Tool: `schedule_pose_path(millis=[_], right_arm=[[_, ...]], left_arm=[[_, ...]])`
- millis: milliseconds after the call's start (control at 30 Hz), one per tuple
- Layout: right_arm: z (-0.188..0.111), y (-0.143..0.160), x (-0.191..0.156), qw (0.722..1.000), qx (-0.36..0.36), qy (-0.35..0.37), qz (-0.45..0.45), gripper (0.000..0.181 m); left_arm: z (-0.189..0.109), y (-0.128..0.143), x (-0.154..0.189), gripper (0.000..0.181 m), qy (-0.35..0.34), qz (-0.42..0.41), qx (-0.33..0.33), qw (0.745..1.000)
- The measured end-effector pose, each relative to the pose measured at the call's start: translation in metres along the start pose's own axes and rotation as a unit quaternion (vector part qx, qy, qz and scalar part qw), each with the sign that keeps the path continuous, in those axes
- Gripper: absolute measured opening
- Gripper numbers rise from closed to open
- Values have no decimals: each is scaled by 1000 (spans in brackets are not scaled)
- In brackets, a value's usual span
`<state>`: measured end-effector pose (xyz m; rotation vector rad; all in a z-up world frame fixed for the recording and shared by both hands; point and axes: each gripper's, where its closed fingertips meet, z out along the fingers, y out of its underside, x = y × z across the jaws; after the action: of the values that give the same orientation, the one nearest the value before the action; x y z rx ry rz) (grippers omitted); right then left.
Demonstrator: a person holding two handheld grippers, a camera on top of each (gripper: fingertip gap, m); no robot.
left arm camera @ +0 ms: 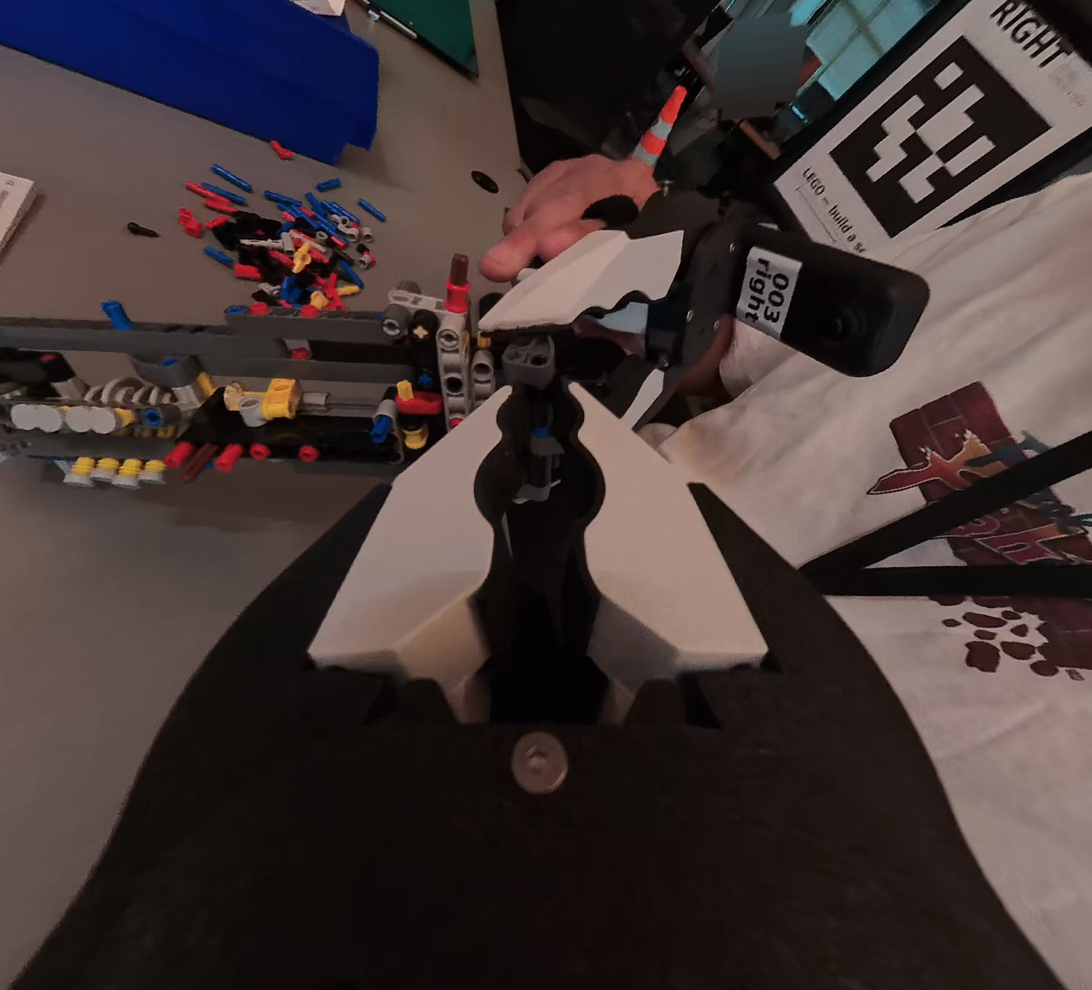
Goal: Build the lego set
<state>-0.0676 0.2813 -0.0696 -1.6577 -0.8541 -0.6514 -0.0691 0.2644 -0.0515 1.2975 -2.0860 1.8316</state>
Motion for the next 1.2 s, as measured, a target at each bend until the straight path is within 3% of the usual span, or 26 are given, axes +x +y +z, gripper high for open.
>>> schedule_pose_path(millis=[167,467,733,867,967,1033,1100,1200], right_arm=[[-1,-2,3,1000,12,-2,20,69],[-2,3,8,999,-18,36,6,68],[-1,9,6,998,-53,25,-17,68],[-3,2,6,999,-30,23,2,68],[-4,1,4,999,-25,21,-6,68],[-3,0,2,999,-23,19,-11,68],[-1,-2,-1,999,-21,18,-24,68],[1,-1,0,999,-30,17,-24,68]], left_arm=[[0,-4,1,6,-3,-3,12,1000],[-2,-6,-3,6,-102,37,-21,994],[0,-3,-7,6,-136,19,-33,990],[-3,-4,-1,8,-107,53,-27,992],[-10,-6,-8,28,-117,89,-13,989],[-9,-10,-3,28,-89,91,10,992],[-5,-9,-2,14,-66,85,14,994],[-4,-9,-4,14,-53,72,25,996]])
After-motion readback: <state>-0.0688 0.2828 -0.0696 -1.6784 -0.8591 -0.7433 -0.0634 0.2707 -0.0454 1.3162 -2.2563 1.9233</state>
